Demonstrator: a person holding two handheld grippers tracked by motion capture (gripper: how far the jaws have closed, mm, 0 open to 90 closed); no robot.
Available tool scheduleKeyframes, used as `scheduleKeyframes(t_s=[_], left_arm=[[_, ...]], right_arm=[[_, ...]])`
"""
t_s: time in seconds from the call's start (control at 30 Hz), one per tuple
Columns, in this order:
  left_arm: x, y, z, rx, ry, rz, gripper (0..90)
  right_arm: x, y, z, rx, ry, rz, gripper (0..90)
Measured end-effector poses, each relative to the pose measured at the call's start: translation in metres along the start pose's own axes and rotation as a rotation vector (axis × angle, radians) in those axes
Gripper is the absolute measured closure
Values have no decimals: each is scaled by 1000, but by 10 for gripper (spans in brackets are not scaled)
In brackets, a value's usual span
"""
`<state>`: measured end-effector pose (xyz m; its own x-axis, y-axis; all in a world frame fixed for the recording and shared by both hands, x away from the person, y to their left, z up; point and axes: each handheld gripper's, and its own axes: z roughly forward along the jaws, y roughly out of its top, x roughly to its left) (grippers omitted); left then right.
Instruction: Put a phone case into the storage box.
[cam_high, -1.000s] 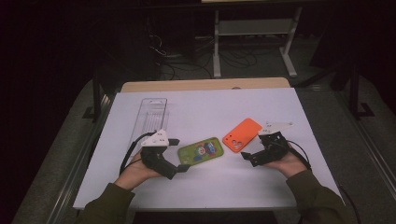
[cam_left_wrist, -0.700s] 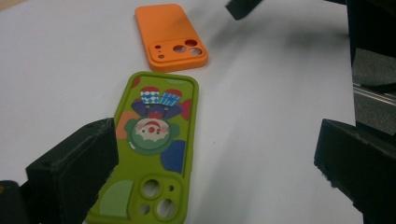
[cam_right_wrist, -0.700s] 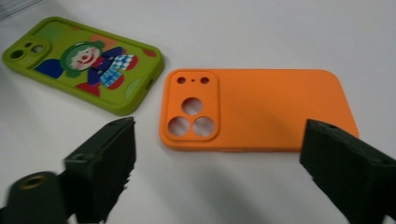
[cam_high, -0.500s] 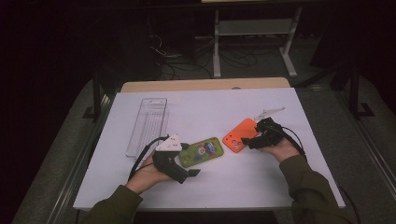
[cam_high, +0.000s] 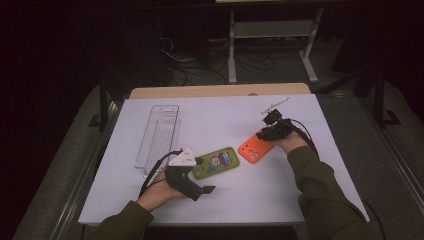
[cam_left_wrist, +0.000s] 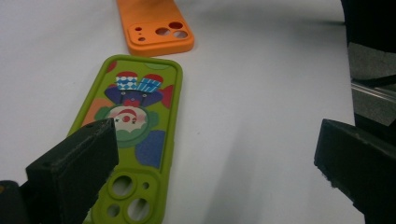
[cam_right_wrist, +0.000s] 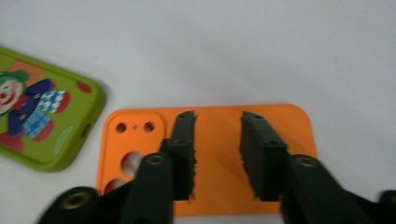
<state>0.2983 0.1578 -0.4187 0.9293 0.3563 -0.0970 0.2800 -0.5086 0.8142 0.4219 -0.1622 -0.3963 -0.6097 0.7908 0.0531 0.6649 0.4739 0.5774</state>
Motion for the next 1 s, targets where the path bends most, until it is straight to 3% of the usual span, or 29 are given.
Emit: scheduleKeyframes(t_s=[0.23, 0.63, 1.0], left_arm=[[-1, 0, -1, -6, -1, -1, 0], [-1, -1, 0, -5, 0, -1, 0], [-1, -1, 0, -7, 5, -6, 0]], right_arm=[[-19, 19, 20, 51, -21, 19, 870], [-41, 38, 42, 99, -68, 42, 886], [-39, 50, 59, 174, -96, 12, 887]])
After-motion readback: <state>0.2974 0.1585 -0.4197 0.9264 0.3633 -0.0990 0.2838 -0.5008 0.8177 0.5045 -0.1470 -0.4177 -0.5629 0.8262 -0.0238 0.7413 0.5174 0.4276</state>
